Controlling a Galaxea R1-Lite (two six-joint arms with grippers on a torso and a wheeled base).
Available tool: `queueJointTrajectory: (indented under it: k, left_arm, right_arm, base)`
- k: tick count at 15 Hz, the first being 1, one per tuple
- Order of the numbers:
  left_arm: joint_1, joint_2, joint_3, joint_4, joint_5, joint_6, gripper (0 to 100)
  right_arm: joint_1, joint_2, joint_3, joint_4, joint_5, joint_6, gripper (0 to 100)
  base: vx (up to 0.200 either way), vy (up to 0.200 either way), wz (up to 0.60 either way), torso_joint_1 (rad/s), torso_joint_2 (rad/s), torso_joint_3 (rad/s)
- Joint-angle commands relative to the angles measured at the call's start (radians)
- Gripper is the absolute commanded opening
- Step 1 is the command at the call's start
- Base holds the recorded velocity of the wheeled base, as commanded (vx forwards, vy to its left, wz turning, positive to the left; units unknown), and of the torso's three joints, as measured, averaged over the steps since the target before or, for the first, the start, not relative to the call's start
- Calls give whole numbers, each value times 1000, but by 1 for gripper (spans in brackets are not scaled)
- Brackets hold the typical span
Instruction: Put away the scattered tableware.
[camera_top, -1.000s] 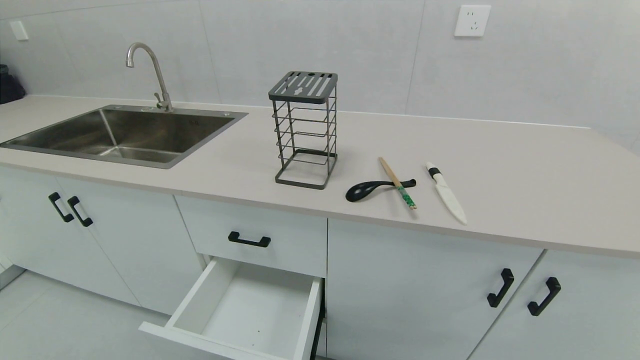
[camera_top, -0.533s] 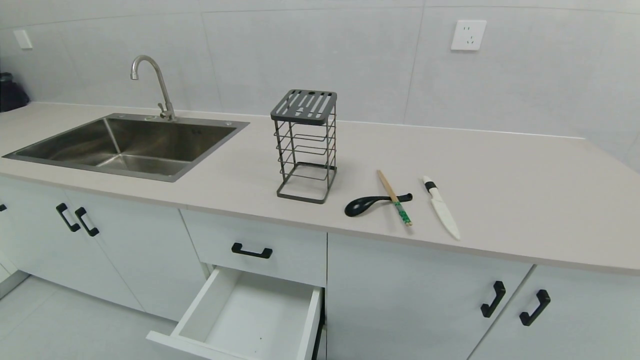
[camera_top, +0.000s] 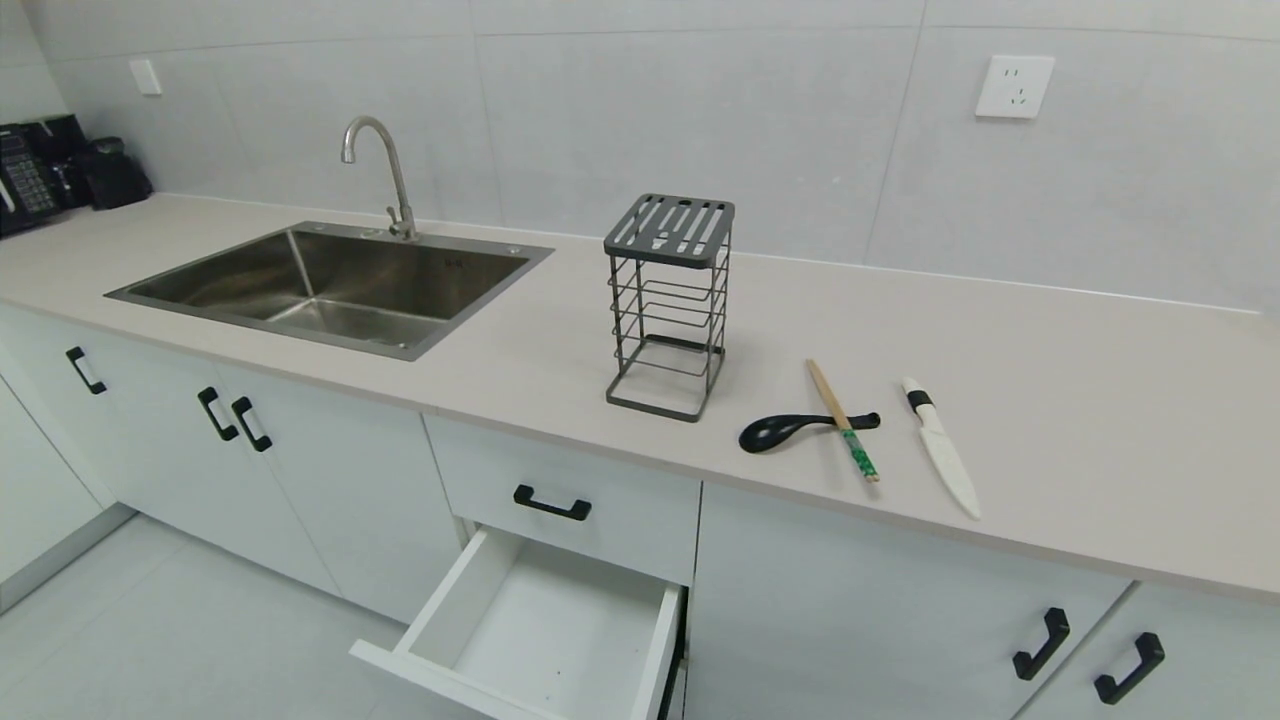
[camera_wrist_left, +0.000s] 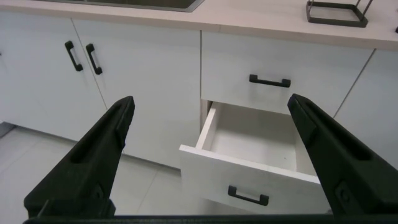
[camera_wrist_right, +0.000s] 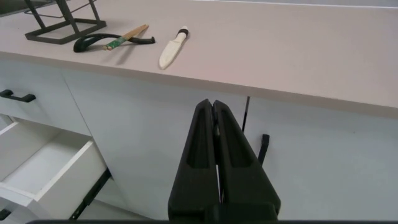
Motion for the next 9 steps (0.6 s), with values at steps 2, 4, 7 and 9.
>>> queueJointTrajectory:
  k: [2, 4, 7, 9]
  left_arm:
    - [0, 1, 0, 0, -1, -1, 100]
    - [0, 1, 0, 0, -1, -1, 100]
    - [0, 1, 0, 0, -1, -1, 100]
    - [0, 1, 0, 0, -1, -1, 100]
  right_arm:
    - [0, 1, 1, 0, 1, 2, 0]
    - [0, 1, 1, 0, 1, 2, 0]
    - [0, 1, 1, 0, 1, 3, 0]
    - [0, 1, 1, 0, 1, 3, 0]
  base:
    - [0, 0, 0, 0, 0, 0]
    - [0, 0, 0, 33, -47, -31]
    - [0, 0, 0, 201, -380, -180]
    - [0, 0, 0, 205, -388, -188]
